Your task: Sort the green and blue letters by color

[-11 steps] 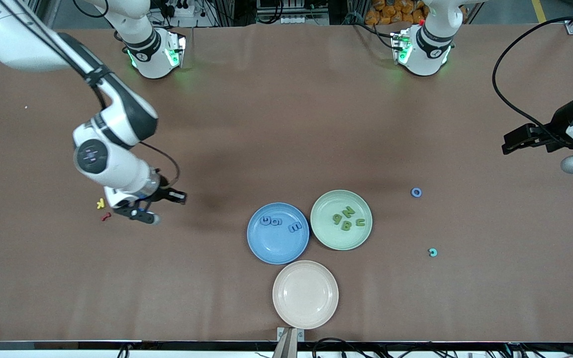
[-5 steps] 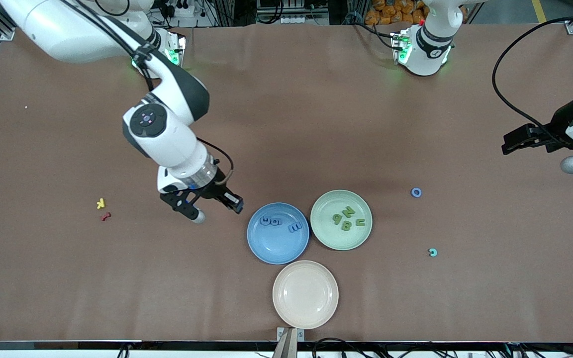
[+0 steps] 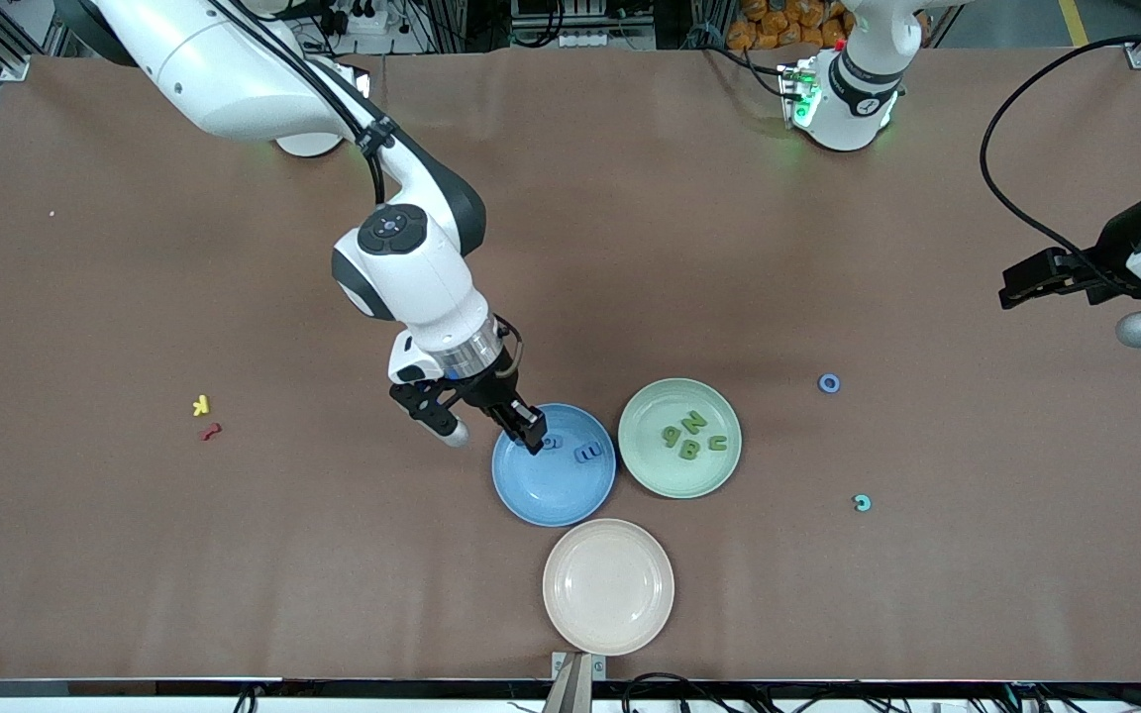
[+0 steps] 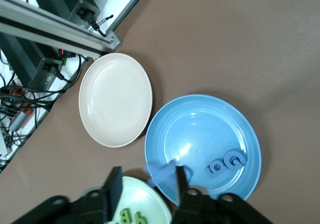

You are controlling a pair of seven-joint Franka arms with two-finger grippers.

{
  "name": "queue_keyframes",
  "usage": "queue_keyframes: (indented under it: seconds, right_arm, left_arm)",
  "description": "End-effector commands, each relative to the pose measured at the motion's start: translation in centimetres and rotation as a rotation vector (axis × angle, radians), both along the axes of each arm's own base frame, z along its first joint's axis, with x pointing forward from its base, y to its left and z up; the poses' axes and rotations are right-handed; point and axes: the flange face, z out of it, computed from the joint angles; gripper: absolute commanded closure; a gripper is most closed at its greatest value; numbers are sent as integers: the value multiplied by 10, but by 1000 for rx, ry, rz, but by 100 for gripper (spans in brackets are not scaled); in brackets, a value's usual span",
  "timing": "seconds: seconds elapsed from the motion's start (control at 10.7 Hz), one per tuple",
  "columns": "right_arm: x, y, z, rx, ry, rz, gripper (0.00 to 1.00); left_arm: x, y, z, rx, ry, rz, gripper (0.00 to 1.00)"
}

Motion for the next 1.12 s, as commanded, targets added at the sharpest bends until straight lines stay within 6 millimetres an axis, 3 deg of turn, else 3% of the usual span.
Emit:
queue_keyframes:
  seconds: [0.0,0.28,0.56,0.84,1.03]
  right_arm:
    - [12,-9,6,-11,-4,-33,0]
    - [11,-13,0,-36,17,-34,0]
    - [9,-42,-4,-237,136,97,0]
    - [23,-100,19,-237,208,216,0]
    - [28,-146,22,-291,284,316,0]
  left_arm:
    - [0,1,2,-23,-8,-16,0]
    - [0,1,2,-23,-8,-16,0]
    - [0,0,2,-25,-8,-17,0]
    - [1,1,1,-25,-7,-16,0]
    - [1,1,1,-24,-8,-16,0]
